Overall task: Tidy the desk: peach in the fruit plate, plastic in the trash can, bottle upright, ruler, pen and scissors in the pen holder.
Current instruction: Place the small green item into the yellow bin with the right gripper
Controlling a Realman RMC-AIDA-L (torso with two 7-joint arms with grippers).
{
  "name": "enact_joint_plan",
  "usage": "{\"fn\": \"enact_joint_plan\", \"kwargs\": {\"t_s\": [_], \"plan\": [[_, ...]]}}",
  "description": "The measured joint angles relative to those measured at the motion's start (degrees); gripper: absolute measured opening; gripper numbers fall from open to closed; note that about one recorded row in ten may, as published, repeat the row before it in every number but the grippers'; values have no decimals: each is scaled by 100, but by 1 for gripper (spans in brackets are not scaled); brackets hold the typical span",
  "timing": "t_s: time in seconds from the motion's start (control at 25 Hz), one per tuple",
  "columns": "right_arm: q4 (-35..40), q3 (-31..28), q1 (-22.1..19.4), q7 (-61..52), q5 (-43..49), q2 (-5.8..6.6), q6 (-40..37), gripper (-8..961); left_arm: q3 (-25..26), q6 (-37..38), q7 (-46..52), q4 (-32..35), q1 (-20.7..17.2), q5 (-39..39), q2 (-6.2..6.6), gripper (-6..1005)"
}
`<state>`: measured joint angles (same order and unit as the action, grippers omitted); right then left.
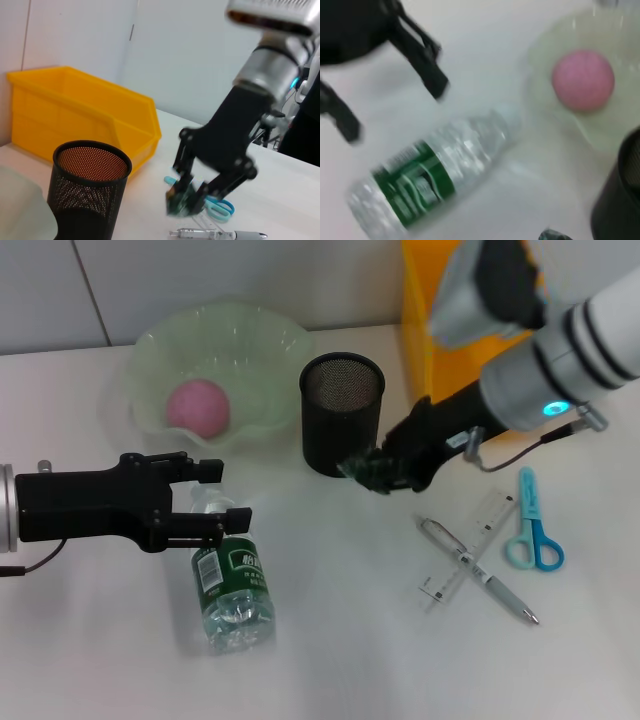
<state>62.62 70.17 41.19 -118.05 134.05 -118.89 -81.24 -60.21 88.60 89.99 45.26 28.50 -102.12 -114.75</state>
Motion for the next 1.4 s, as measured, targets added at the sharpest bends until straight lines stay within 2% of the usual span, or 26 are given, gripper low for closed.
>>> {"fn": "enact_joint_plan", "kwargs": {"t_s": [0.16,0.2,0.24,0.36,0.4,0.44,0.52,0.64,0.72,0.92,1.0,1.04,1.24,1.4], "plan": [[200,-734,-252,564,-826,-1,-308,212,1,-1,0,0,-15,-1,7,789],[202,-1130,-361,870,-1236,-1,-319,211,1,-1,0,0,-15,-1,7,789],[202,-1130,-361,870,-1236,-1,-319,211,1,-1,0,0,-15,-1,7,789],[93,-1758,-533,1409,-1969,-6,-92,211,0,0,0,0,-20,-1,15,787],[-26,-2032,-632,1690,-2416,-13,259,211,0,0,0,0,-20,-1,15,787],[-26,-2032,-632,1690,-2416,-13,259,211,0,0,0,0,-20,-1,15,787],[-206,-2191,-734,1922,-2921,-16,768,211,0,-1,0,0,-20,-1,18,786],[-556,-2238,-826,2202,-3567,-12,1797,211,0,0,1,-7,-27,-1,17,785],[-700,-2202,-820,2294,-3671,-8,2309,212,0,0,1,-16,-28,-1,15,784],[-962,-1847,-660,2273,-3201,0,3479,213,0,0,1,-25,-21,-1,-4,783],[-1114,-1593,-476,1853,-2337,1,3891,214,0,0,1,-25,-21,-1,-4,782],[-1114,-1593,-476,1853,-2337,1,3891,215,0,0,1,-25,-21,-1,-4,782],[-1343,-1567,-91,541,-672,13,4042,217,0,-1,18,-31,16,-1,-9,780],[-1311,-1553,-52,149,-324,13,4014,218,0,0,28,-23,16,-1,-11,778]]}}
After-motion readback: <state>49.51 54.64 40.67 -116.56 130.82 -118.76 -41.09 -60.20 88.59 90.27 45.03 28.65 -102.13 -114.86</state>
